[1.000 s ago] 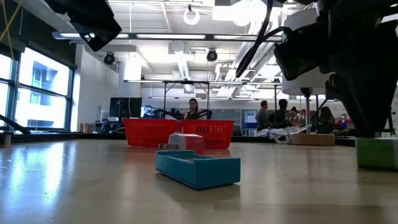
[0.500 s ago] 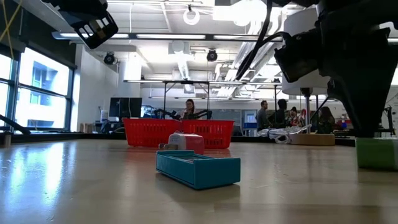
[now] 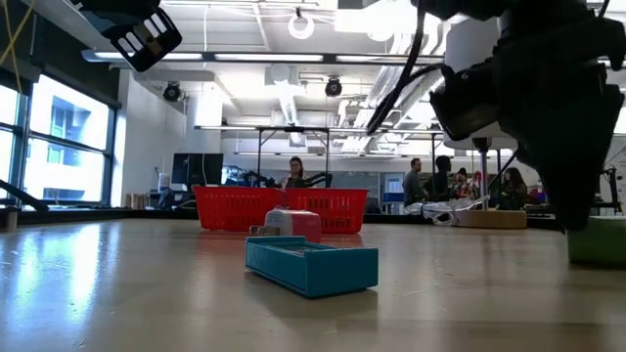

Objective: Pick & Place Office items
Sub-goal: Put the green charger adapter into the left red bin

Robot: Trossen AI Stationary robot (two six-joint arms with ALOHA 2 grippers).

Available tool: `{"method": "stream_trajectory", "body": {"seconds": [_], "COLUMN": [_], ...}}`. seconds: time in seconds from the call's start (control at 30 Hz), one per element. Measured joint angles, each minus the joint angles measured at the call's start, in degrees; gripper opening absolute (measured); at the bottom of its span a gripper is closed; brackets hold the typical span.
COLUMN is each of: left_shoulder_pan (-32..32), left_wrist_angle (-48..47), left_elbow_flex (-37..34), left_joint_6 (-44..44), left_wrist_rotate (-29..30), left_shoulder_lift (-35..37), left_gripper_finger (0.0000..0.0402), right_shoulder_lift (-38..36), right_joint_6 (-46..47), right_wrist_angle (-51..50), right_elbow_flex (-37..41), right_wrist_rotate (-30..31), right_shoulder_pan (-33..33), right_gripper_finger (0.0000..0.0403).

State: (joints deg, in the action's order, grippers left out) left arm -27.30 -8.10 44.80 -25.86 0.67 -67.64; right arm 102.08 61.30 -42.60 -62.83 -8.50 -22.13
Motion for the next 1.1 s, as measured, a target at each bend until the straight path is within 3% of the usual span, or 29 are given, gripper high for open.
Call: {"method": "stream_trajectory", "body": {"seconds": [0.43,0.63,0.87,1.1], "left_shoulder_pan": [-0.27,-0.25,0.99,4.96], "left_wrist_angle": [0.02,0.03,0.14,2.83], "left_elbow_flex": [0.0,0.02,0.02,0.04], "left_joint_6": [2.07,2.07,2.09,6.69], "left_wrist_rotate": [0.72,0.72,0.92,0.91], "left_shoulder_lift": [0.0,0.0,0.0,0.0], "left_gripper_finger": [0.0093,0.0093,0.0093,0.0093], "right_shoulder_lift": [4.98,5.05,5.18,4.08], "right_joint_6": [-2.7,-4.79,-12.04,-19.66], "right_wrist_angle": [-0.1,-1.69,-3.46,-17.06], "right_elbow_flex": [-0.33,-0.26,-0.87,-6.22], "right_wrist_rotate": [-2.27,-1.66,-2.95,7.49], "right_shoulder_pan": [-0.25,-0.63,0.17,1.59], "right_gripper_finger": [0.0187,0.0121,0.0117,0.0117]}}
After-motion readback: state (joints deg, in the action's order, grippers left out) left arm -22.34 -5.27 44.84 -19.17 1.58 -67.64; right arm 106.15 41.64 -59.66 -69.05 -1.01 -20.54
